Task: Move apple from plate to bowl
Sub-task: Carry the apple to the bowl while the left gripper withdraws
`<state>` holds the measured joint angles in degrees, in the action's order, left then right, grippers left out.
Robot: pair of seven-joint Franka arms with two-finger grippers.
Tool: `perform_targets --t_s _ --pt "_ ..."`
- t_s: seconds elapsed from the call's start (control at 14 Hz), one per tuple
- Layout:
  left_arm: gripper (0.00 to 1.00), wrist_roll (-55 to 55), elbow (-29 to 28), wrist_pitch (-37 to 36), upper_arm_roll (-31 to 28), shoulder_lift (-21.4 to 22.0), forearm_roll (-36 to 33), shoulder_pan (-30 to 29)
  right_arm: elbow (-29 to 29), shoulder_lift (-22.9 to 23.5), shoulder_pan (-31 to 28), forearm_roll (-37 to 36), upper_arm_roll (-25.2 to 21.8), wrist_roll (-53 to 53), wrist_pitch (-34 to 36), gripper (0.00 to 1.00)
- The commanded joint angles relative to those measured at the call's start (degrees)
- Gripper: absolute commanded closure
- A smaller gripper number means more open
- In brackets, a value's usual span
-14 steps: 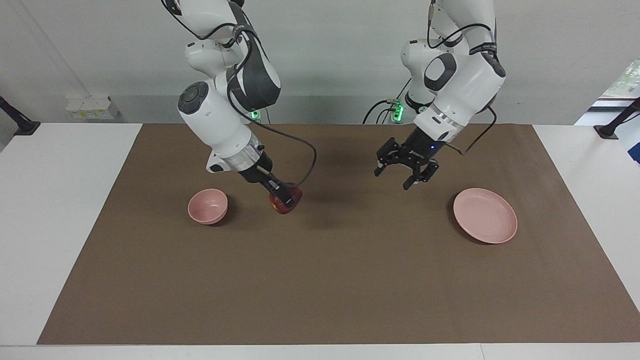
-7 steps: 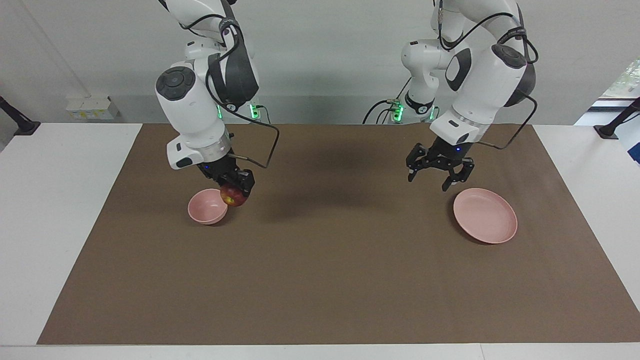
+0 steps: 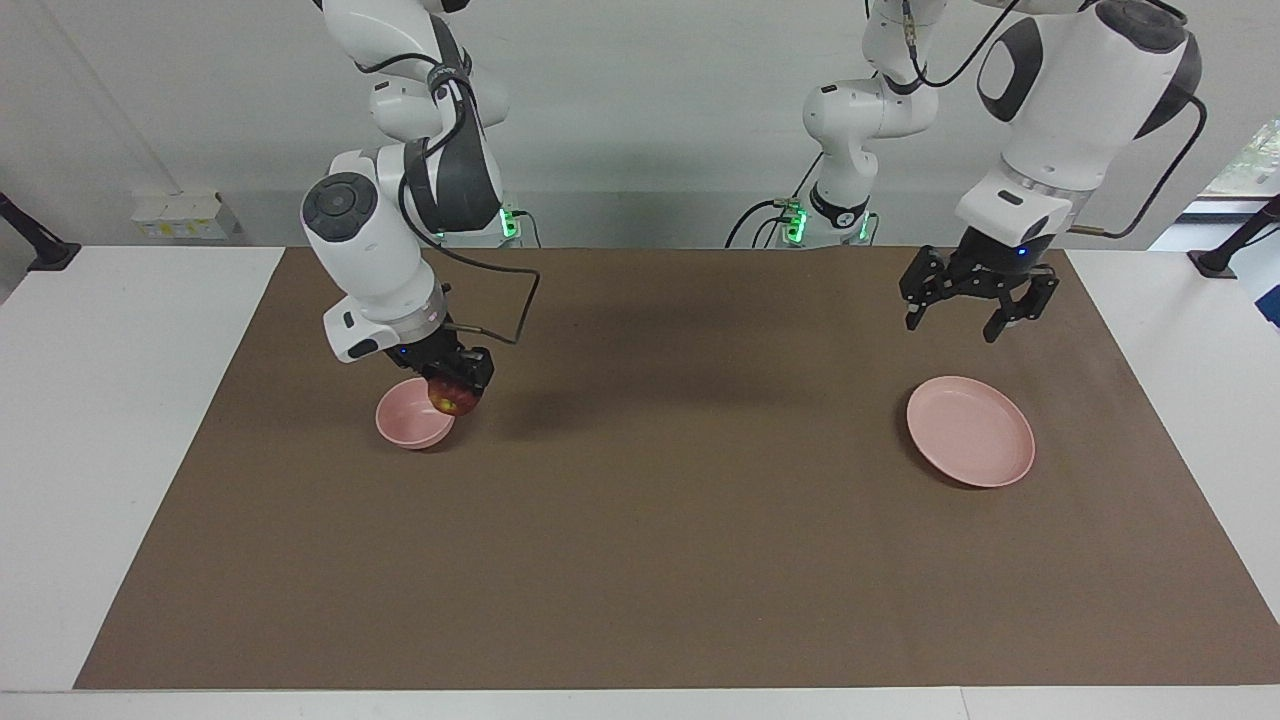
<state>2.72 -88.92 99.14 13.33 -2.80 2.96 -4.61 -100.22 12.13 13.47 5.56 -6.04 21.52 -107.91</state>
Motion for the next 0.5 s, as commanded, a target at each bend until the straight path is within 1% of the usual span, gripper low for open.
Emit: perform_targets --t_s 0.0,0.07,0.21,0.36,0.43 --pt "0.0 -0.26 7.78 -9.03 -0.93 -0.8 -1.29 -1.97 -2.09 -1.23 -4.13 -1.16 0.42 -6.81 -2.04 1.0" --pt "0.0 -0.26 7.97 -11.06 -1.02 -0.8 -1.37 -2.06 -2.26 -0.8 -5.55 -1.43 0.42 -9.8 -3.35 1.0" --pt "0.0 -0.17 7.97 -12.57 -1.11 -0.63 -3.73 -1.98 -5.76 -0.61 -8.01 -1.61 0.5 -13.34 -6.42 1.0" --pt "0.0 -0.08 7.88 -13.97 -1.55 -0.19 -4.36 -2.06 -8.58 -0.7 -7.49 -1.61 0.42 -12.82 -8.01 1.0" --pt "0.0 0.79 7.45 -13.89 -1.03 0.94 -4.27 -2.06 -9.29 -0.44 -7.93 -1.61 0.5 -12.99 -9.15 1.0"
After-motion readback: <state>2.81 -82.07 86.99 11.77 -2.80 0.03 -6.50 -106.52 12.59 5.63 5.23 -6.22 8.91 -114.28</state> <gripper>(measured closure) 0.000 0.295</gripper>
